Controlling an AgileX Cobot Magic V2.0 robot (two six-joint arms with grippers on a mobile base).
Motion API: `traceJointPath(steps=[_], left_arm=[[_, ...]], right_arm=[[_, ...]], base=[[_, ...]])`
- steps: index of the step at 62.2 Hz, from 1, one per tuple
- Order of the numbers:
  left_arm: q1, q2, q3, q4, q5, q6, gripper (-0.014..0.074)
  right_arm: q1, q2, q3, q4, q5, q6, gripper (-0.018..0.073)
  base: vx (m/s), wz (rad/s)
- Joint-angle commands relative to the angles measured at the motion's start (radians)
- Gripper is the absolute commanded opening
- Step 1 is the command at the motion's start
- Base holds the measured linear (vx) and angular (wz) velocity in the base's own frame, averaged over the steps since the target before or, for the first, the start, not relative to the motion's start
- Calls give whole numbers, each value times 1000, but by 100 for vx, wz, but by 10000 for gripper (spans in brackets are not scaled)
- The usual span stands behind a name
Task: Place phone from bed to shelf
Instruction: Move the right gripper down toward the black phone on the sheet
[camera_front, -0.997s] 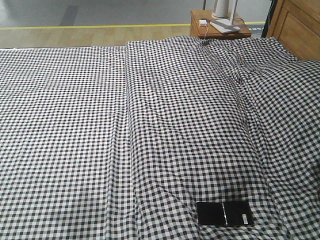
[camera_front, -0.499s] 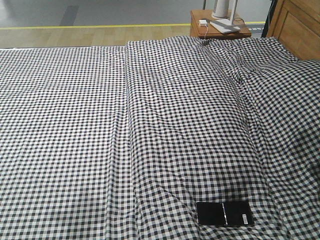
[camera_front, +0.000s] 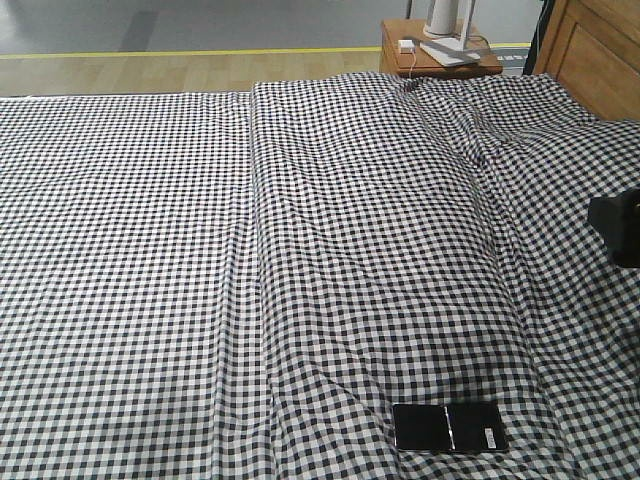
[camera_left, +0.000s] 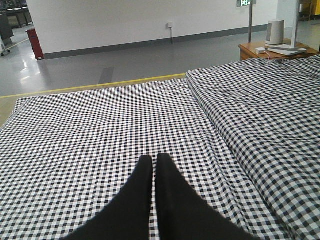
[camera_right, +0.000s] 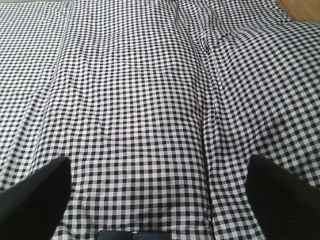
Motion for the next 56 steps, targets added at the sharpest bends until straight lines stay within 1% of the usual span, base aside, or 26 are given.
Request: traceJointPath(steps=[1,5,9,10,16,19,24,31,35,39,44,49,56], left_arm=[[-4,-13,-21,-9,-72,-6,1],[-4,-13,-21,-9,-72,-6,1],[-4,-13,-21,-9,-72,-6,1],[-4,-13,-21,-9,-72,-6,1],[-4,-13,-21,-9,-72,-6,1],[-4,-13,-21,-9,-72,-6,1],[-4,-13,-21,-9,-72,-6,1],[-4,-13,-21,-9,-72,-6,1],[-4,-13,-21,-9,-72,-6,1],[-4,-13,-21,-9,-72,-6,1],[-4,-13,-21,-9,-72,-6,1],[-4,-13,-21,-9,-72,-6,1],[-4,-13,-21,-9,-72,-6,1]], right_arm=[[-4,-6,-35,-5,-45,4,722],[-4,-6,-44,0,0,16,716],[-4,2,-74,-1,74,45,714],[-4,7,-87,-1,107,52,714],[-17,33,-164,-9,207,62,709],[-47,52,-206,-9,252,65,707],[-131,79,-269,-7,315,49,704],[-290,117,-315,35,339,-19,697],[-362,147,-313,112,326,-89,689],[-415,195,-313,205,331,-158,683],[-456,260,-313,322,344,-279,678],[-486,329,-313,435,368,-378,674],[-519,444,-313,543,377,-511,668]], base=[[0,0],[0,0],[0,0],[0,0],[0,0],[0,0],[0,0],[0,0],[0,0],[0,0],[0,0],[0,0],[0,0]])
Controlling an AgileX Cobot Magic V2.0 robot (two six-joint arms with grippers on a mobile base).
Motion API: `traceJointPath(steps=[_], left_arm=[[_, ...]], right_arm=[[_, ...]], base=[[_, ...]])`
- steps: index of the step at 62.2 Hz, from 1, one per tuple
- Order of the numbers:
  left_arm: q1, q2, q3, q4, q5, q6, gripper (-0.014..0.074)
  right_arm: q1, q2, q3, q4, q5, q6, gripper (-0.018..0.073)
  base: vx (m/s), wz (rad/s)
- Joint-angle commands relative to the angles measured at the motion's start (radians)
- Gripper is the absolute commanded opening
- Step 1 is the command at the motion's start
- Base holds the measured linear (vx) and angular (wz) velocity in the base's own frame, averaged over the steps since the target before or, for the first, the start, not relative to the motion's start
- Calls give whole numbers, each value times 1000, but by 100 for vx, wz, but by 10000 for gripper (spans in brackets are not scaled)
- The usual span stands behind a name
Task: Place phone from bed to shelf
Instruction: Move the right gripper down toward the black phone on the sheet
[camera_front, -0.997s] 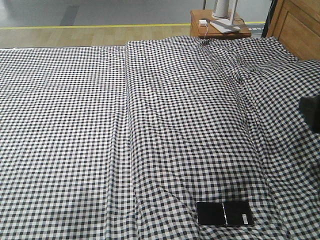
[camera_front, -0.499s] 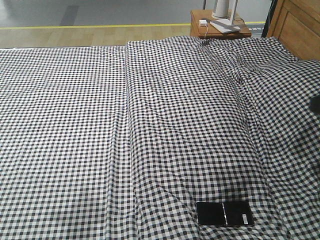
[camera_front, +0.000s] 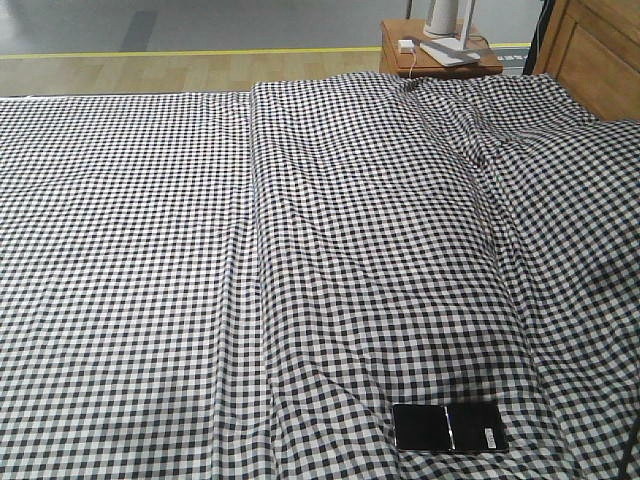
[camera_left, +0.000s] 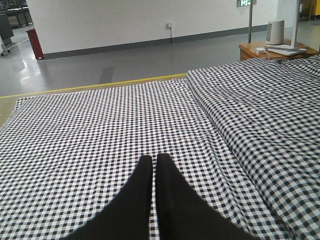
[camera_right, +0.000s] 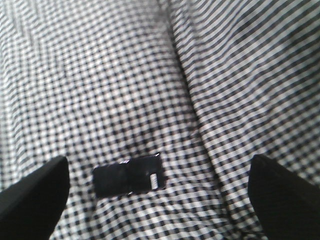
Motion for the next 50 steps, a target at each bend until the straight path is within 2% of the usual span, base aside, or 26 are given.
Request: traceJointPath(steps=[1,10,22,33,50], left_arm=[[-4,-13,-21,-9,-72,-6,1],[-4,-13,-21,-9,-72,-6,1],[-4,-13,-21,-9,-72,-6,1],[-4,-13,-21,-9,-72,-6,1],[-4,-13,-21,-9,-72,-6,1]], right_arm=[[-31,74,-32,126,-26,-127,668],[-62,234,-35,230,-26,-263,664],[-62,462,-35,344,-22,-483,659],[-61,690,-67,399,19,-586,654],[-58,988,-232,424,171,-662,650]], base=[[0,0],[0,0],[0,0],[0,0],[0,0]])
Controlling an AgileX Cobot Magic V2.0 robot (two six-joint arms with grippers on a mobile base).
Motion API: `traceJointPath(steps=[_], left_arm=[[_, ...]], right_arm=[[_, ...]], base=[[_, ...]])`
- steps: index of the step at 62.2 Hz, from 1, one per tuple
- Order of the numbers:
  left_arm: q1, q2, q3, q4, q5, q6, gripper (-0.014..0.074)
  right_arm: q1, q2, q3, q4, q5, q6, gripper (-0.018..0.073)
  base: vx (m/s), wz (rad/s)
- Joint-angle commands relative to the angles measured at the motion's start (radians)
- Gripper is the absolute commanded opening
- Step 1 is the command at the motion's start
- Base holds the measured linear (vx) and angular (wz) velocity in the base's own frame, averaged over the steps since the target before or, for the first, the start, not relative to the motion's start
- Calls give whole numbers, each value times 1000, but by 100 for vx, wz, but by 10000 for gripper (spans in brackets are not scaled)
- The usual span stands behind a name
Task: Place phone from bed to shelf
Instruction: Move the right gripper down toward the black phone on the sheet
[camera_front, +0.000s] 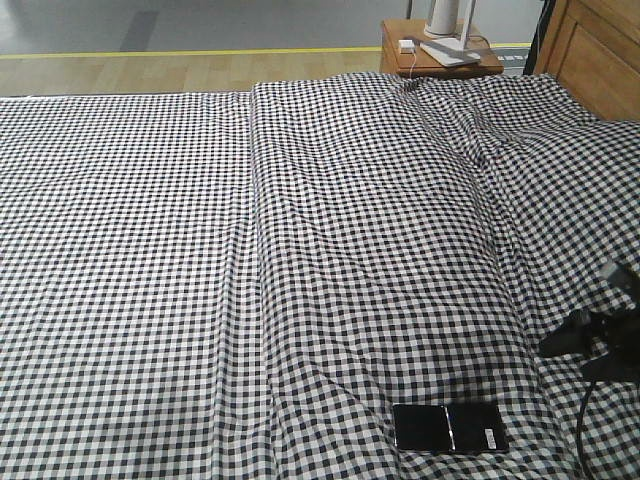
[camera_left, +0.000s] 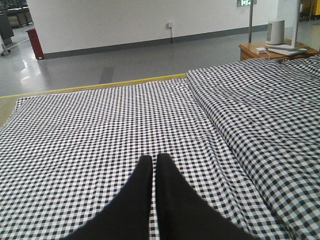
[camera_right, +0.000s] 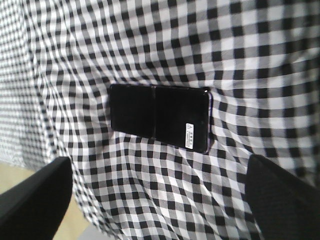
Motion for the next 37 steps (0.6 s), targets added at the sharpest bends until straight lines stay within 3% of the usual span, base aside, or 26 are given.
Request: traceJointPath(steps=[1,37], left_arm=[[-4,-13,-21,-9,-72,-6,1],[-4,-13,-21,-9,-72,-6,1]], right_arm=[[0,35,-64,54,101,-50,650],[0,352,-206,241,164,-218,634]], base=[[0,0],[0,0]])
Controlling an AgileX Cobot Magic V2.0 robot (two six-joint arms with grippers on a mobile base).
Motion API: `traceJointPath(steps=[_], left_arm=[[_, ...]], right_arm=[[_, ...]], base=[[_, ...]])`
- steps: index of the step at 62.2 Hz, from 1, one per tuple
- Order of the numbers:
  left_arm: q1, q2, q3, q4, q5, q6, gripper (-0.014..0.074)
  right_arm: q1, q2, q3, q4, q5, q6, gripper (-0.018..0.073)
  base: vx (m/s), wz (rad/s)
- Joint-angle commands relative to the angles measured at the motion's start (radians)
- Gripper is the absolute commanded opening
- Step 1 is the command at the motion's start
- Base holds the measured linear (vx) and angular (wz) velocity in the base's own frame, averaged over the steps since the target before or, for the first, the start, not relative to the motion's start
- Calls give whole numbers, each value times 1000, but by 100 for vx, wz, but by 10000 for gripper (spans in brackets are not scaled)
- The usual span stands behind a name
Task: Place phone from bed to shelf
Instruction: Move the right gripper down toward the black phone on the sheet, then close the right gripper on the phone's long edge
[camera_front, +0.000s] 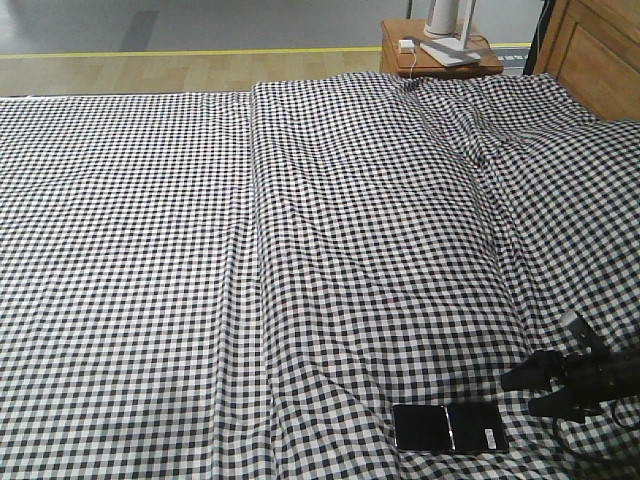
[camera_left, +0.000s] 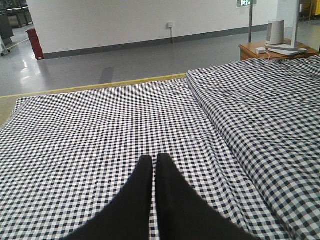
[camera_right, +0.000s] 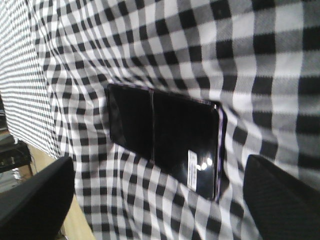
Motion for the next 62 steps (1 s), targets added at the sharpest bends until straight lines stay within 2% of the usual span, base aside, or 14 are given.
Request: traceJointPath(steps=[1,12,25,46,62], left_arm=[[-4,-13,-21,-9,-72,-6,1],[-4,-13,-21,-9,-72,-6,1],[-4,-13,-21,-9,-72,-6,1],[-4,-13,-21,-9,-72,-6,1],[-4,-13,-21,-9,-72,-6,1]], right_arm=[[0,-27,-44,51,93,-28,634],[0,21,-73,57,144,-28,628],[0,69,-74,60,142,-45,616],[5,144,-74,180,146,-88,604],[102,182,-74,168,150,-101,599]], base=[[0,0],[0,0],[0,0],[0,0],[0,0]])
